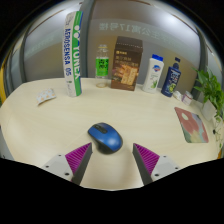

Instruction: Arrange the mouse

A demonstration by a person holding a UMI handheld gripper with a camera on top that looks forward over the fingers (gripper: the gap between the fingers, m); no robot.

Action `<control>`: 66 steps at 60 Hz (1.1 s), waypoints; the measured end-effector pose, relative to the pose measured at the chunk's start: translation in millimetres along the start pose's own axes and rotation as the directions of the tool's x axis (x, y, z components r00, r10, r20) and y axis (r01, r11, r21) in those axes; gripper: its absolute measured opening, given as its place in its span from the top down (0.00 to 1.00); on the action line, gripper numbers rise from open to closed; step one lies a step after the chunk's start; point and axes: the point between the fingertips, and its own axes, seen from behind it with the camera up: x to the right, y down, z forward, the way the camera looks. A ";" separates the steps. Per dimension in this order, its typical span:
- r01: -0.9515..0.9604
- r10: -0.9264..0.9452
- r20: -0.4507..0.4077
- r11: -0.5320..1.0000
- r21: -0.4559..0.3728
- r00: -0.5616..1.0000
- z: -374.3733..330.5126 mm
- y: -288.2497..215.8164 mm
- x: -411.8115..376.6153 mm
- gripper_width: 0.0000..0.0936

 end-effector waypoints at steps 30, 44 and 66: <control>0.042 -0.044 0.107 0.999 0.019 0.993 50.2 -44.5 -12.7 0.52; 0.025 -0.035 0.142 0.997 0.074 0.989 27.9 -86.5 -12.7 0.61; -0.167 0.164 0.042 0.907 0.387 0.986 -68.7 -237.8 229.8 0.61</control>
